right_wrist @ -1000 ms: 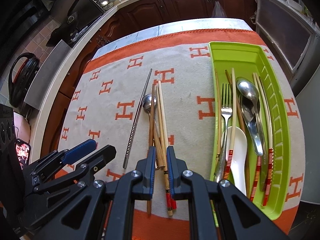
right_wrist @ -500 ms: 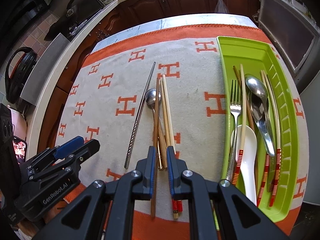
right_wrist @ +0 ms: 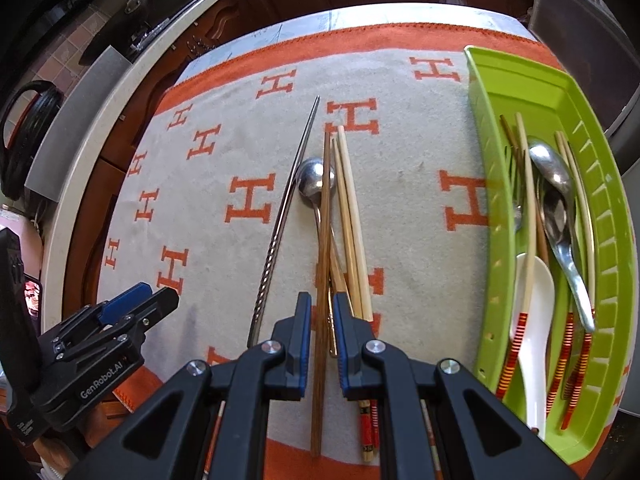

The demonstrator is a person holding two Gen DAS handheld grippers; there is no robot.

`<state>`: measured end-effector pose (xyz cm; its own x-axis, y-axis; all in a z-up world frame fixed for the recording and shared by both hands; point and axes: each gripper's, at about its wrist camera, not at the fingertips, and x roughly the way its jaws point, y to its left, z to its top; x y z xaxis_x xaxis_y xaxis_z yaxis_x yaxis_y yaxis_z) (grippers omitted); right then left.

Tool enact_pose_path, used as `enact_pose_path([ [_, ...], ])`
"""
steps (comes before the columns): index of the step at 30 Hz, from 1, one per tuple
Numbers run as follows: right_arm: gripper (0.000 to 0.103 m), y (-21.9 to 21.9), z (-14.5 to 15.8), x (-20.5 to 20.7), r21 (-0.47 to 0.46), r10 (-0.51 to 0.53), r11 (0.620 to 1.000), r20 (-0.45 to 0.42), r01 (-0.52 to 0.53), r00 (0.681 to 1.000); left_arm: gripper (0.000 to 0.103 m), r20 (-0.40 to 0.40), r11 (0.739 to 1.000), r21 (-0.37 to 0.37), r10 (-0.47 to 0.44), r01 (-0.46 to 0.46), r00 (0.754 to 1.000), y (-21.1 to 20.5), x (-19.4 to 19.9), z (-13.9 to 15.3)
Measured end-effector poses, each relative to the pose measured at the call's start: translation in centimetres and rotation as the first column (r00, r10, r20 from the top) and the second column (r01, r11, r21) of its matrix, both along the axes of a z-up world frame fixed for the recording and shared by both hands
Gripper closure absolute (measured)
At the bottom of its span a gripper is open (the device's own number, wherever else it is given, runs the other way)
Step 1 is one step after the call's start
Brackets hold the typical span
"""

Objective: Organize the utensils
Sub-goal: 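Grasp the dark wooden chopstick with the right tool and lift it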

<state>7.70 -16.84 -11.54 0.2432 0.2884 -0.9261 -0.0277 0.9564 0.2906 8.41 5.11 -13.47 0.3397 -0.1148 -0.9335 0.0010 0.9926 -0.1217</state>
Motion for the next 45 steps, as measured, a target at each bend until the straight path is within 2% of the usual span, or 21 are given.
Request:
enact_pose_path([
  [14, 0.092, 2.0, -2.1, -1.3, -0.04, 0.048, 0.998, -0.042, -0.05, 0.998, 0.064, -0.01, 1.0, -0.011, -0.018, 0.018, 1.0, -0.3, 0.4, -0.7],
  [25, 0.091, 4.4, -2.0, -2.0, -0.2, 0.119, 0.974, 0.052, -0.106, 0.992, 0.064, -0.021, 1.0, -0.008, -0.017, 0.017, 1.0, -0.3, 0.4, -1.1],
  [27, 0.095, 4.3, -2.0, -2.1, -0.209, 0.12, 0.972, 0.062, -0.105, 0.991, 0.064, -0.022, 1.0, -0.006, -0.019, 0.019, 1.0, -0.4, 0.5, -1.2],
  [30, 0.097, 4.0, -2.0, -2.1, -0.173, 0.104, 0.981, 0.065, -0.091, 0.992, 0.064, -0.023, 1.0, -0.002, -0.022, 0.022, 0.999, -0.5, 0.5, -1.2],
  [33, 0.097, 3.1, -1.6, -2.1, -0.097, 0.079, 0.993, 0.071, -0.072, 0.994, 0.064, -0.023, 1.0, 0.002, -0.027, 0.027, 0.999, -0.7, 0.5, -1.1],
  [37, 0.097, 1.8, -0.1, -2.0, -0.036, 0.044, 0.999, 0.106, -0.041, 0.993, 0.064, -0.026, 0.999, -0.007, -0.034, 0.033, 0.999, -0.9, 0.7, -1.1],
  [45, 0.097, -1.1, 2.8, -2.1, 0.031, -0.022, 0.999, 0.176, 0.017, 0.984, 0.064, -0.055, 0.989, -0.147, -0.037, 0.029, 0.998, -1.5, 2.0, -1.3],
])
